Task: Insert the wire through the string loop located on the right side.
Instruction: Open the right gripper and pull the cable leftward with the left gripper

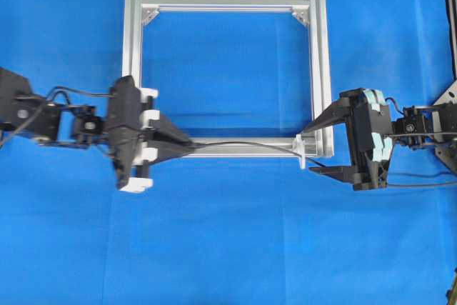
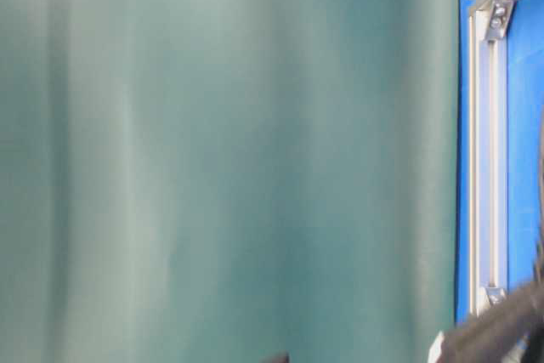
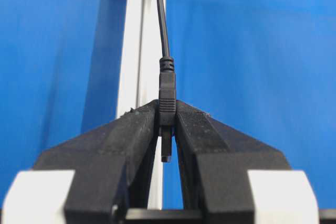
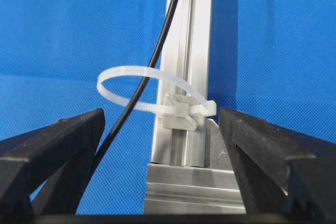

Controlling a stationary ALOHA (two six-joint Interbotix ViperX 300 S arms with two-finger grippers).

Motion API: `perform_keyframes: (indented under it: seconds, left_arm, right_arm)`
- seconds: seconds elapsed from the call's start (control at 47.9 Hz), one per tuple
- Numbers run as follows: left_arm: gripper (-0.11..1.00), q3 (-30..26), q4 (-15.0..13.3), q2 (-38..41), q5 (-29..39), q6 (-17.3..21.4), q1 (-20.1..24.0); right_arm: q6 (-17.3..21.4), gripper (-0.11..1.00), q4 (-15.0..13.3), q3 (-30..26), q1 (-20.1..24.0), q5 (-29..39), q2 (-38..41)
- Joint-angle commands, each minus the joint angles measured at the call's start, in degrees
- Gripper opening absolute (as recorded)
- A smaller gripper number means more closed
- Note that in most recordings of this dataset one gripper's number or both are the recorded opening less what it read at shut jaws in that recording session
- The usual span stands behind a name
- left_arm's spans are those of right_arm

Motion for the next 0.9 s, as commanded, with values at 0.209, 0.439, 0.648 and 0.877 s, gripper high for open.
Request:
perform_keyframes:
  seconds: [0.209, 0.439, 0.648, 0.877]
  left_arm:
    - [0.07, 8.26, 0.18, -6.5, -3.08, -0.18, -1.32]
    - [0.07, 12.83, 0.18, -9.84, -4.66, -0.18, -2.29]
    - [0.07, 15.73, 0.18, -11.95, -4.57, -0.18, -3.34]
    - [0.07, 15.56, 0.18, -12.13, -4.31, 1.14, -3.43]
  right_arm:
    - [0.0, 0.94, -0.09, -0.79, -0.09, -0.44, -0.97]
    - [0.0, 0.93, -0.09, -0.79, -0.09, -0.18, -0.97]
    - [0.18, 0.93, -0.09, -0.88, -0.09, -0.18, -0.97]
    - [0.26, 0.93, 0.0, -0.88, -0.09, -0.18, -0.97]
